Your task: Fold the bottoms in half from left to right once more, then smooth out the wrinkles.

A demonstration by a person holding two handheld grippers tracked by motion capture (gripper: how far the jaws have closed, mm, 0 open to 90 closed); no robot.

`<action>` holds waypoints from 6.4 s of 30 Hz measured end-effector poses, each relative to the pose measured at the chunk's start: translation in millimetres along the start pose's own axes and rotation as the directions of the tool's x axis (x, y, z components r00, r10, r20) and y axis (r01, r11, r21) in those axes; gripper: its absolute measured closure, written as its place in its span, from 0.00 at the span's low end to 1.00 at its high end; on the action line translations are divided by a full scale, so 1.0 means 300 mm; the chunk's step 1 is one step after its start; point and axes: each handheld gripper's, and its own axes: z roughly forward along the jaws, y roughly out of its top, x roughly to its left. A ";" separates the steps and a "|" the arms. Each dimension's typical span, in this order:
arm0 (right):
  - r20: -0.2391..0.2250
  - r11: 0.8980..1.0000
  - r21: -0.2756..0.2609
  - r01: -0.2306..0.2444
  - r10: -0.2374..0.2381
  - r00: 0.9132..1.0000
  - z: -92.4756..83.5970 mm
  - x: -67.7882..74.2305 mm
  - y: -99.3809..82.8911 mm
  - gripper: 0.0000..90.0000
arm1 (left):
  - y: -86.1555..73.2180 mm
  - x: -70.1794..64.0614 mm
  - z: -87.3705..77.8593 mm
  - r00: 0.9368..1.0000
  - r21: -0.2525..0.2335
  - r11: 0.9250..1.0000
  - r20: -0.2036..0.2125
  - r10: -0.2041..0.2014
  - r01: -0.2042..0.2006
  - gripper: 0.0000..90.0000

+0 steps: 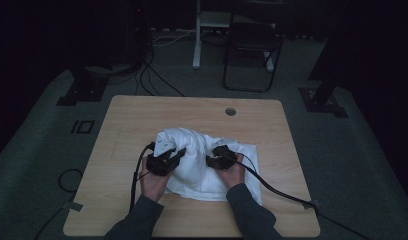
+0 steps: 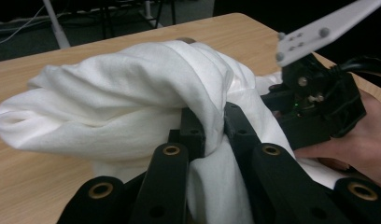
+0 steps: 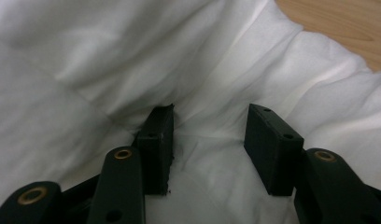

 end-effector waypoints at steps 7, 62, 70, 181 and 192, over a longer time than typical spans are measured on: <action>0.011 0.996 -0.049 0.075 -0.074 0.997 -0.156 -0.006 -0.038 0.50 | 0.010 -0.014 0.006 1.000 0.002 1.000 0.007 0.019 -0.019 0.90; -0.057 0.957 -0.249 -0.151 0.141 0.988 -0.386 -0.209 -0.186 0.39 | -0.086 -0.326 0.298 0.965 0.131 0.968 0.182 0.189 -0.214 0.90; -0.145 0.959 -0.267 -0.093 0.055 0.988 -0.396 -0.155 -0.132 0.39 | -0.138 -0.342 0.355 0.962 0.177 0.959 0.202 0.184 -0.221 0.90; -0.081 0.999 -0.051 0.002 -0.006 0.997 -0.404 -0.070 -0.282 0.99 | -0.119 -0.039 0.265 0.999 0.165 0.986 -0.002 0.036 -0.035 0.81; -0.073 0.988 -0.157 0.007 -0.019 0.997 -0.487 -0.034 -0.272 0.60 | -0.099 -0.023 0.183 0.997 0.120 0.992 0.056 -0.044 0.037 0.69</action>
